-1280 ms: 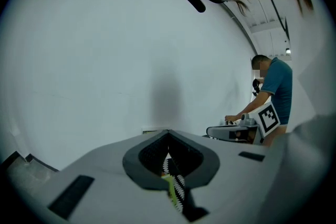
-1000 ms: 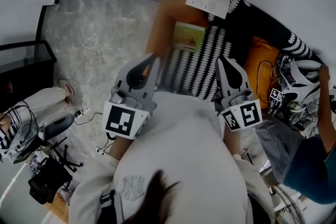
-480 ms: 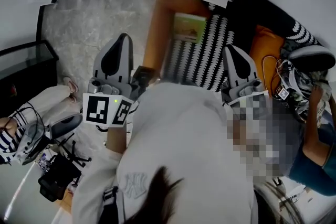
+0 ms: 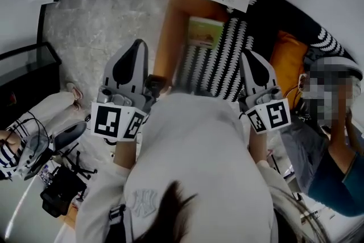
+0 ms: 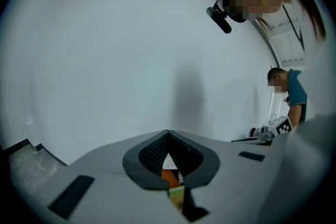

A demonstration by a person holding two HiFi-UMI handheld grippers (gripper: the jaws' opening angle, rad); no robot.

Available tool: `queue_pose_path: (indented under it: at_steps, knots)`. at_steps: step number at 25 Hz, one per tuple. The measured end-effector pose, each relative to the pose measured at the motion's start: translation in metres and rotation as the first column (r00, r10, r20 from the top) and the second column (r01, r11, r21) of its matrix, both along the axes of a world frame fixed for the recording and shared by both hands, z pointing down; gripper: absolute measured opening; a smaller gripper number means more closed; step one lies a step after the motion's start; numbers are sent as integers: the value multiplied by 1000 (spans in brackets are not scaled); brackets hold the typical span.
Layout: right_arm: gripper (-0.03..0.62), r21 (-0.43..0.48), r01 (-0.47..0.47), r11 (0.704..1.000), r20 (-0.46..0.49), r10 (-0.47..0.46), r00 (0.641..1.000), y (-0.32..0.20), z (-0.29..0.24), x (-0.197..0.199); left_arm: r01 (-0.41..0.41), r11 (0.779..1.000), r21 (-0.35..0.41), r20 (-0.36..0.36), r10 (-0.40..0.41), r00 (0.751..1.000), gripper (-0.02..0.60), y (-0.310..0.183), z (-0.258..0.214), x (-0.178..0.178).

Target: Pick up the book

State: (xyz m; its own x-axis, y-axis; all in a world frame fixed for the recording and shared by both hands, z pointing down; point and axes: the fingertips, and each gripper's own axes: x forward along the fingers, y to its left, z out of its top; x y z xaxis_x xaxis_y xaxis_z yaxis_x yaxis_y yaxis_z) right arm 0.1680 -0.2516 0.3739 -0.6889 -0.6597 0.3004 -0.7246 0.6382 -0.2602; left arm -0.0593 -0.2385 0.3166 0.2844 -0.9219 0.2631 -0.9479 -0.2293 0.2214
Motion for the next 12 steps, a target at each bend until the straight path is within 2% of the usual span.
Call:
queue_pose_path:
  at_steps: [8, 9, 11, 12]
  knots:
    - [22, -58, 46, 997, -35, -48, 998, -20, 40, -8, -42, 998, -37, -4, 42, 999, 9, -21, 16, 11]
    - [36, -66, 53, 996, -43, -56, 998, -23, 45, -9, -45, 998, -40, -4, 45, 999, 9, -24, 17, 12]
    - [117, -82, 72, 994, -74, -79, 994, -30, 57, -11, -51, 998, -43, -7, 51, 999, 9, -32, 18, 14]
    - [127, -87, 83, 993, -94, -92, 991, -33, 64, -12, -53, 998, -46, -8, 53, 999, 9, -35, 19, 15]
